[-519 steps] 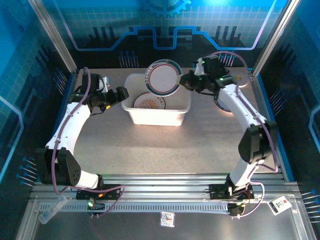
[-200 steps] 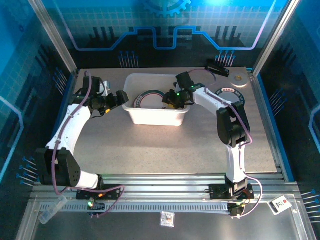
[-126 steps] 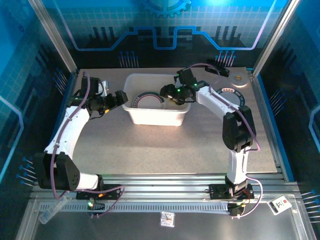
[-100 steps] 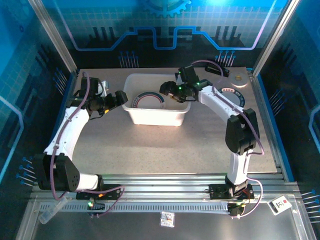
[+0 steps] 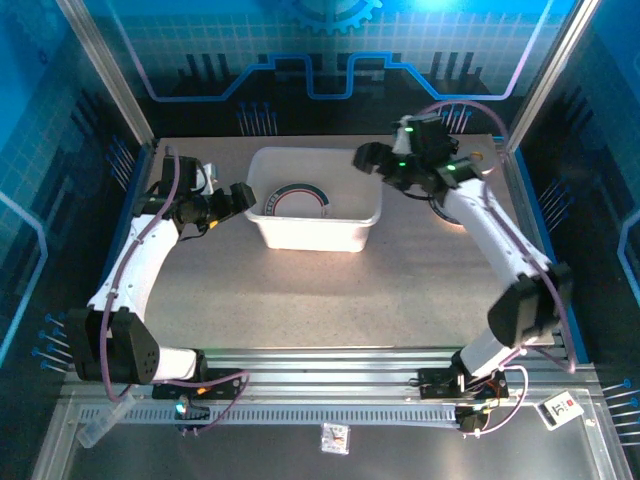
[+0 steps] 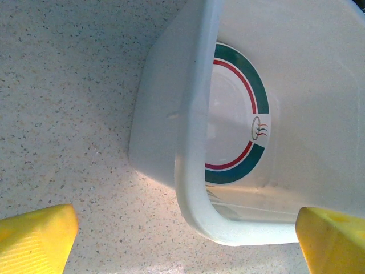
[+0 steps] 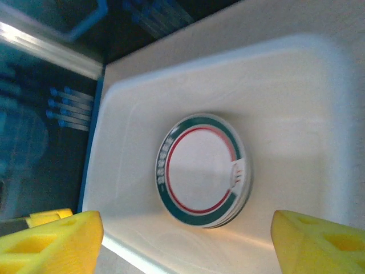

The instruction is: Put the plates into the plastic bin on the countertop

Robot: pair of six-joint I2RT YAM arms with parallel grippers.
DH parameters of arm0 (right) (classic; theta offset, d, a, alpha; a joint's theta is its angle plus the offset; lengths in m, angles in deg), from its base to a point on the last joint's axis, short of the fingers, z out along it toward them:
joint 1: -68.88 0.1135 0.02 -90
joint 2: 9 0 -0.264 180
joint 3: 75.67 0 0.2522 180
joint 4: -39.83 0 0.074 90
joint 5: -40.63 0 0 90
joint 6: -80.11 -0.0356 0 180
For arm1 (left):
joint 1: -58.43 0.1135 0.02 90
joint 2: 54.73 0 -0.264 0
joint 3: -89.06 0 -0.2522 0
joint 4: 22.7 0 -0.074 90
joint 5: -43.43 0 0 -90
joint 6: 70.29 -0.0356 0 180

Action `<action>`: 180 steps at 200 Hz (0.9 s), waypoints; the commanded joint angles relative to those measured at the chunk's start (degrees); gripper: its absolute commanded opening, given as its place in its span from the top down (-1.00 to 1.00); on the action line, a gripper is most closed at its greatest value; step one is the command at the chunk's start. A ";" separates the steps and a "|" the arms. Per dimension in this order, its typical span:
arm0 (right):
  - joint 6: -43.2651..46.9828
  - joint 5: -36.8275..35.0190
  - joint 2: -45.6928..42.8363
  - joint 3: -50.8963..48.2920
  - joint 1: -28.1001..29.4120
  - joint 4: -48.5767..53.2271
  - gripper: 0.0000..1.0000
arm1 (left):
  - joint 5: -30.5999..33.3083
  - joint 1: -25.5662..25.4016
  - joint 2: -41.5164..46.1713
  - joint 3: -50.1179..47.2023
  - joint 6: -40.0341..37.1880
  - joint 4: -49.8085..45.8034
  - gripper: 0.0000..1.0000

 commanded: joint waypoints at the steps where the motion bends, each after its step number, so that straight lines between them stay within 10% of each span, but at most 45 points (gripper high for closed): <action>1: -1.08 0.96 -5.68 -7.17 -8.05 0.45 -0.55 | -0.76 0.39 0.62 0.17 1.15 0.63 -0.98; 86: -14.86 9.97 -12.26 -39.44 -37.92 -16.99 -0.46 | 0.80 -1.22 -1.06 0.52 4.24 2.79 -0.99; 180: -13.86 9.21 6.62 -32.79 -40.73 -22.34 -0.43 | 2.40 -1.22 -1.82 -0.40 3.98 1.88 -0.98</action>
